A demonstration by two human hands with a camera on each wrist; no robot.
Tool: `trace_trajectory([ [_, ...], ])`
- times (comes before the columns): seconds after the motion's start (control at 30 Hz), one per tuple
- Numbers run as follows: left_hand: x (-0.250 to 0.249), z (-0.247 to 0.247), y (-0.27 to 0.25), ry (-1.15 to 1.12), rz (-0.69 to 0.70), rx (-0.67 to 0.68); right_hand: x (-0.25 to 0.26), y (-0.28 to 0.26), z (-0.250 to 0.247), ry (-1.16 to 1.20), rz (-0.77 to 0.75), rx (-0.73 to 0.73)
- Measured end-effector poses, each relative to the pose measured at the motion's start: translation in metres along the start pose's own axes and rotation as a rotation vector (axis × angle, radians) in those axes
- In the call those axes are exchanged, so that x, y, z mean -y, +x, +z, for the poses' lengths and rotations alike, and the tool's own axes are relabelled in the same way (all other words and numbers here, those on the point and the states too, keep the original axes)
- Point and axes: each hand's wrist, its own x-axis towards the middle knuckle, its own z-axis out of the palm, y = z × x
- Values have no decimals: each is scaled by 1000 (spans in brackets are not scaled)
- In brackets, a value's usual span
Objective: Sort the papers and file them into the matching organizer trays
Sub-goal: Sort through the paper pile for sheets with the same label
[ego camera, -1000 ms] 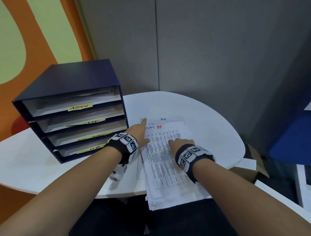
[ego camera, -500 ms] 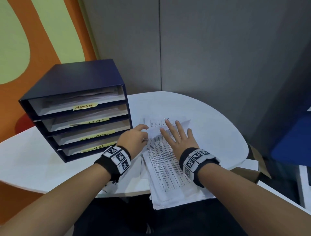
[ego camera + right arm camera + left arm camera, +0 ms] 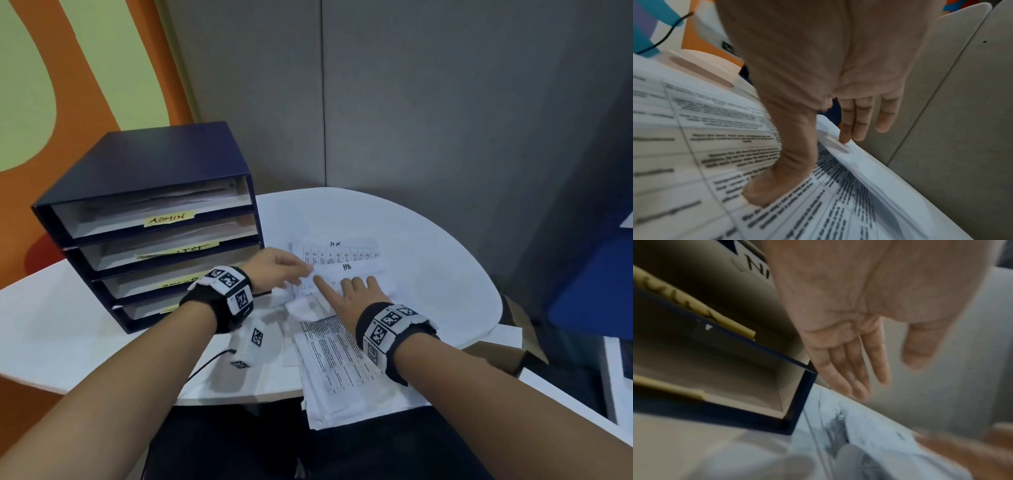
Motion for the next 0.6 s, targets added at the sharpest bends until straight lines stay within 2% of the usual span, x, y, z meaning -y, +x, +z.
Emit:
trace_trajectory([
  [0.07,4,-1,12,156,-24,-188,2,1,-1,-40,-31,11],
  [0.1,5,2,16,263,-49,-197,2,2,-1,-51,-40,17],
  [0.17,7,14,21,458,-105,-126,1,4,0,-39,-59,43],
  [0.23,6,26,25,547,-113,-99,0,3,0,25,-77,55],
  [0.33,5,30,28,545,-78,-178,-5,-1,0,115,-73,3],
  [0.53,1,28,13,512,25,-417,-6,-5,-2,93,-14,-83],
  [0.6,4,30,6,472,40,-377,-5,-5,3,91,8,-180],
])
